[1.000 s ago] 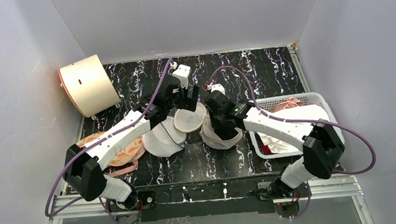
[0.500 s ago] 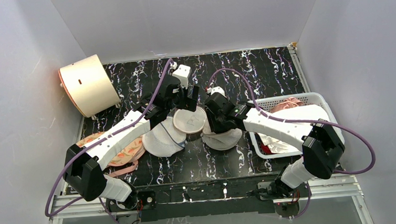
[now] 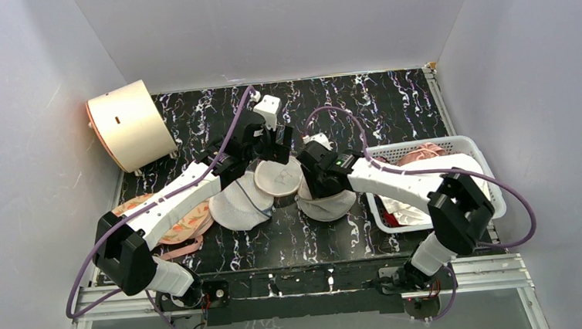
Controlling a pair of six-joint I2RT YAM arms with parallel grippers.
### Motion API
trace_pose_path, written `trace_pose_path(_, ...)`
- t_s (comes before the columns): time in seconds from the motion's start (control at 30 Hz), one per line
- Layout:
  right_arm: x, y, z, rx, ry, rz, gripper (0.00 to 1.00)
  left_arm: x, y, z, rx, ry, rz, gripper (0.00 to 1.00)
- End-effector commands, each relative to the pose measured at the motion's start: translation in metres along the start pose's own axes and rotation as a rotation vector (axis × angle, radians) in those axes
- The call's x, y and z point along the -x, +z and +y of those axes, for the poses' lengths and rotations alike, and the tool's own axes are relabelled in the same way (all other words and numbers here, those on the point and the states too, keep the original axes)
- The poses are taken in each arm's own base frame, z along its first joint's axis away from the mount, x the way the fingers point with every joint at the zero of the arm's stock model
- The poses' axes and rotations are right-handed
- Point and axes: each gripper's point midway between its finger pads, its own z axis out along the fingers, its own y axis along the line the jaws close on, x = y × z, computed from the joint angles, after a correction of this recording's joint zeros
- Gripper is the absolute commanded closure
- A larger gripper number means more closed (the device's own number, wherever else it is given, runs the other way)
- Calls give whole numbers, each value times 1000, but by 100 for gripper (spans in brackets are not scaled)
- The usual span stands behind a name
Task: Unzip the laundry bag and remove the bra
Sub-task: Pick up the bra from the laundry bag.
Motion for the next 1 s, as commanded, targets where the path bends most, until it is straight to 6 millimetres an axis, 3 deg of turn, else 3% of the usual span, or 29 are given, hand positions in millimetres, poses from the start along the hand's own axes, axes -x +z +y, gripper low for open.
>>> trace_pose_path(0.0, 2, 16, -10, -90, -15, -13, 46, 11, -4, 1, -4, -15, -26, 3)
trace_pose_path(0.07, 0, 21, -9, -95, -21, -6, 50, 11, -4, 1, -6, -15, -27, 3)
trace_pose_path(0.2, 3, 20, -4, -81, -17, -16, 76, 10, -4, 1, -4, -16, -25, 3)
trace_pose_path(0.4, 20, -5, 1, -18, 4, -81, 100, 11, -4, 1, -9, -17, -24, 3)
trace_pose_path(0.77, 59, -69, 6, 105, 55, -232, 100, 13, -6, 3, -8, -26, -34, 3)
trace_pose_path(0.97, 80, -90, 16, 195, 112, -334, 100, 13, -6, 2, -13, -28, -32, 3)
